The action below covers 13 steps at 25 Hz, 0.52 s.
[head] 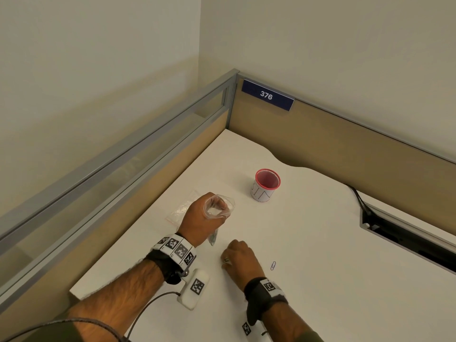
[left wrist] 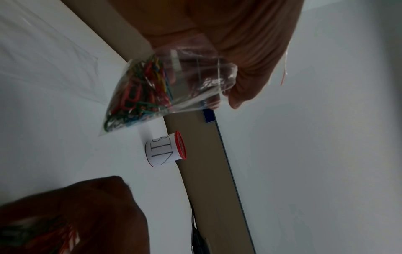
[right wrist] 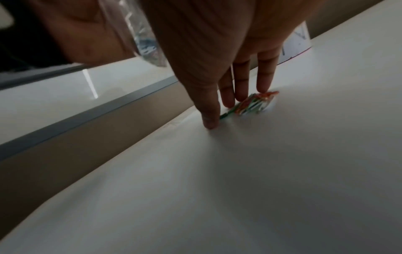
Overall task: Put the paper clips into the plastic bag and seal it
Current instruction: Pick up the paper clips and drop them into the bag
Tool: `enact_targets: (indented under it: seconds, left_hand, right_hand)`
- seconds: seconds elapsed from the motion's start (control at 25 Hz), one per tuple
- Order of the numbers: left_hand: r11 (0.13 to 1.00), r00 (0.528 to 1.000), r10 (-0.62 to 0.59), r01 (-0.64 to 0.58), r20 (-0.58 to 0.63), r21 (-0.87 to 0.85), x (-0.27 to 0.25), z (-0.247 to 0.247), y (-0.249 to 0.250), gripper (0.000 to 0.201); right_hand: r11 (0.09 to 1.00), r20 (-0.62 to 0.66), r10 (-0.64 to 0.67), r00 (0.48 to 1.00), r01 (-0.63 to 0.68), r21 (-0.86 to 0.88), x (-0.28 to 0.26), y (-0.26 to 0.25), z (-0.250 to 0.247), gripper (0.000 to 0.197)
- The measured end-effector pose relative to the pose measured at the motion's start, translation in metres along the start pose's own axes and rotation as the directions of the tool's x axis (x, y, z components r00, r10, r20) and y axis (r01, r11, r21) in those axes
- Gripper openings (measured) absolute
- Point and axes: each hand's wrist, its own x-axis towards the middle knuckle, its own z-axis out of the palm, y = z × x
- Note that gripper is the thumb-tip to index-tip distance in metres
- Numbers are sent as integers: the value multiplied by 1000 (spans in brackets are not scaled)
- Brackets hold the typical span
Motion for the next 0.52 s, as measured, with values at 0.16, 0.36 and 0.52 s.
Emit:
enact_targets:
  seconds: [0.16,0.36,0.52]
  left_hand:
    - [1000,1000,-20,20,-8,-23,0,0,-2,25]
    - [1000,1000,-11,11,-23,-6,-1,1,-4,24]
    - [1000,1000,-23,23,6,-19,-1,6,-4,22]
  right_hand:
    - [997,-37,66,997,-67,-24,-12,26,-8,16]
    - [940,-138,336,932,-322,113,-43,76,-31,23]
    - [820,-89,572,815,-568,73,-52,74,-27,25]
